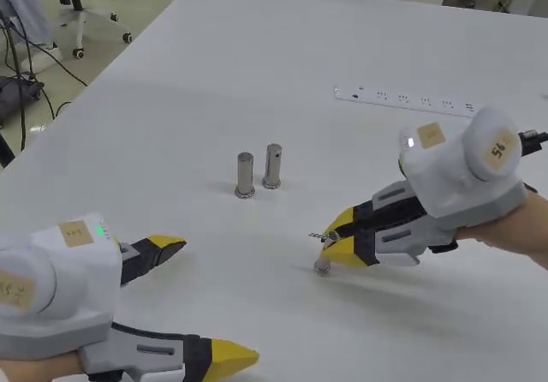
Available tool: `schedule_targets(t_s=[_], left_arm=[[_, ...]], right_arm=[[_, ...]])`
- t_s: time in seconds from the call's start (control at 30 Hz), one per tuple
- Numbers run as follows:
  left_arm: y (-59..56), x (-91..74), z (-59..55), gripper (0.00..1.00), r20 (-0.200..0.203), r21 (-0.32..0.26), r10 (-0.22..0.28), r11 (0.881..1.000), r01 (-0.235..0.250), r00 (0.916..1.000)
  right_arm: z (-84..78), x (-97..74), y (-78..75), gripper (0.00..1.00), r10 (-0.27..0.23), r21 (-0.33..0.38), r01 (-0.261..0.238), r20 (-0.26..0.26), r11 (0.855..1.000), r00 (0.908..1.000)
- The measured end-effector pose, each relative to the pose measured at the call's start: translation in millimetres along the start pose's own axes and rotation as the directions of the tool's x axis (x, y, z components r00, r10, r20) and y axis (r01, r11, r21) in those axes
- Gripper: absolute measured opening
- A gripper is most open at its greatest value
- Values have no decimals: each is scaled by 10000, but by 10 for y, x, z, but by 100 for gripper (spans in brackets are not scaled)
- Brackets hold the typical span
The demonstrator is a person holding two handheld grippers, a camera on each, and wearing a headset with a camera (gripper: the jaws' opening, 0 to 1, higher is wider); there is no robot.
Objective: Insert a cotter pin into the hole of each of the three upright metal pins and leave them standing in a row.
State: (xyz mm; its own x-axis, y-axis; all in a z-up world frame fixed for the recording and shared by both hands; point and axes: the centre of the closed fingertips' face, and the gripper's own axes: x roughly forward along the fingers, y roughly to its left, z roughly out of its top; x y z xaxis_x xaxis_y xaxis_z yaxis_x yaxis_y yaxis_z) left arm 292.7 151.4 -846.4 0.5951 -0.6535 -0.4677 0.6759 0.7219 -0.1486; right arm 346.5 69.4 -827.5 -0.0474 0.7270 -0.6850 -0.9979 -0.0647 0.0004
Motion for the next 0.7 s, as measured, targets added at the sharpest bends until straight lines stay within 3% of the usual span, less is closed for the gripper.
schedule_targets(t_s=[0.4, 0.7], left_arm=[[-8, -12, -40, 95, -97, -21, -25, 10000, 25, 9999], [-28, -25, -75, 95, -168, -59, -62, 10000, 61, 9998]], right_arm=[[-28, 15, -6, 10, 200, -509, -205, -107, 9985, 9997], [-29, 20, -14, 10, 385, -487, -386, -35, 9981, 9993]])
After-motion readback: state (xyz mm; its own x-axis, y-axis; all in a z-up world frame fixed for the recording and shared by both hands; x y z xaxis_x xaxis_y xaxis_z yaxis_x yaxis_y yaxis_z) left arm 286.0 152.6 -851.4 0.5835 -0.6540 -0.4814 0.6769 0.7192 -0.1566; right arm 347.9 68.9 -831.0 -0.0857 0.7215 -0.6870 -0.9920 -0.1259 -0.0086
